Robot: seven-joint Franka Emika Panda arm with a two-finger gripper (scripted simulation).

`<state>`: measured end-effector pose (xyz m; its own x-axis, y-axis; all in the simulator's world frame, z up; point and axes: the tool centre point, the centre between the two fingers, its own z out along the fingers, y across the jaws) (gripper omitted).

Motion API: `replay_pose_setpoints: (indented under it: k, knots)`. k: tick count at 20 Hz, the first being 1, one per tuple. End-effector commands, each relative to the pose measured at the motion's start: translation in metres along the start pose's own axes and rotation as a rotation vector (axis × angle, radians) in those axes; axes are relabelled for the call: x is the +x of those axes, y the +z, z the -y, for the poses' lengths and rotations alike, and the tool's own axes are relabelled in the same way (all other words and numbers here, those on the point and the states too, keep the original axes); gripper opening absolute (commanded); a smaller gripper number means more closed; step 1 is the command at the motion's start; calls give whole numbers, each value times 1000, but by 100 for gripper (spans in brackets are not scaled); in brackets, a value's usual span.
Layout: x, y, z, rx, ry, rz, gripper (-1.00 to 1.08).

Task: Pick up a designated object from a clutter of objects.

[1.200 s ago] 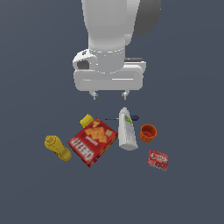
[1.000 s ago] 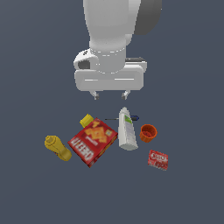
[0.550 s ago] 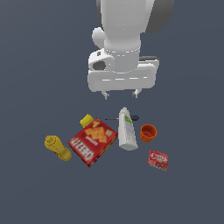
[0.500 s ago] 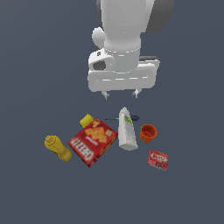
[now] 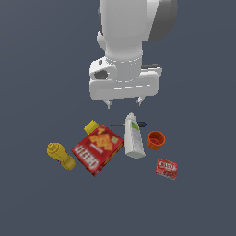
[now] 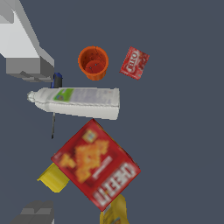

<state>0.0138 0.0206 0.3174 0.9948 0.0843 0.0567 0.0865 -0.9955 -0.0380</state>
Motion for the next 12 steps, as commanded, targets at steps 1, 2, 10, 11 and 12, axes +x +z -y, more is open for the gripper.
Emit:
replay_pose_setpoints:
  k: [1, 2, 10, 11, 12]
  knots:
    - [-1, 7, -6, 0, -21, 2, 100]
    - [-1, 10, -9, -1, -32, 2, 100]
    - [-9, 46, -38, -3, -145, 9, 100]
    - [-11, 51, -42, -4, -162, 10, 100]
    - [-12, 56, -47, -4, -179, 11, 100]
